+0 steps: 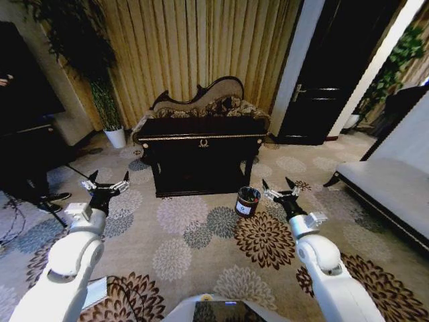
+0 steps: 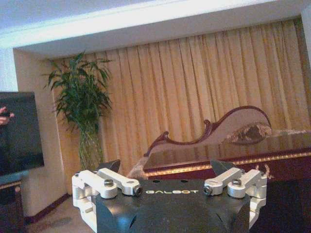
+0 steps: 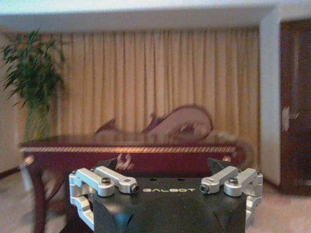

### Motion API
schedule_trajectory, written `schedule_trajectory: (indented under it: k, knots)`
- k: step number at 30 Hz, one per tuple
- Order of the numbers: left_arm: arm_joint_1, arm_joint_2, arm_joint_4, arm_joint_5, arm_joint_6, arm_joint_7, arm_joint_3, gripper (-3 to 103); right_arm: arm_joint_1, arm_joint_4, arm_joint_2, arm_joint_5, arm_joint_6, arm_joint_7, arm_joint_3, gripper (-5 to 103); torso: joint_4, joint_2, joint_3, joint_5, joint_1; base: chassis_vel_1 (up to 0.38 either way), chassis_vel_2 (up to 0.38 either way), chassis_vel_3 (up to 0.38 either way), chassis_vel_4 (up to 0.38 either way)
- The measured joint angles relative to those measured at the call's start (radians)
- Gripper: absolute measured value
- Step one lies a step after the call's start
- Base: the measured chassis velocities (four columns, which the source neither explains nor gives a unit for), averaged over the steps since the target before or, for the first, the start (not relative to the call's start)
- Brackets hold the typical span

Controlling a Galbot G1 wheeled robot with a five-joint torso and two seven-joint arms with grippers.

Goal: Move to the front of the table and place the trash on the table into the trash bin.

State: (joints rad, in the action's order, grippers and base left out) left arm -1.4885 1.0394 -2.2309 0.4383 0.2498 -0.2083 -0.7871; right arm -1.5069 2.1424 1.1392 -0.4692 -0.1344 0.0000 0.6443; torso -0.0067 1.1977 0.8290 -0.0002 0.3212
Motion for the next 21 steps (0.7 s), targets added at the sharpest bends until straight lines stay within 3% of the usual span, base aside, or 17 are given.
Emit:
schedule_trajectory:
  k: [6,16,21]
  knots:
    - [-0.078,0.015,0.039,0.002,-0.028,0.048,-0.033,100,-0.038,0.041,0.021,-0.004,-0.093,0.0,-0.018,100,0.0003,0.0,0.0,0.0,0.0,0.0,0.0,0.0,0.0]
    - [-0.099,0.031,0.029,0.005,-0.045,0.077,-0.056,100,0.032,0.011,0.01,-0.01,-0.073,0.0,-0.004,100,0.0002,0.0,0.0,0.0002,0.0,0.0,0.0,0.0,0.0]
    - [-0.098,0.038,-0.004,0.024,-0.002,0.074,-0.07,100,0.051,0.023,0.024,-0.017,-0.085,0.0,0.005,100,0.0,0.0,0.0,0.0002,0.0,0.0,0.0,0.0,0.0]
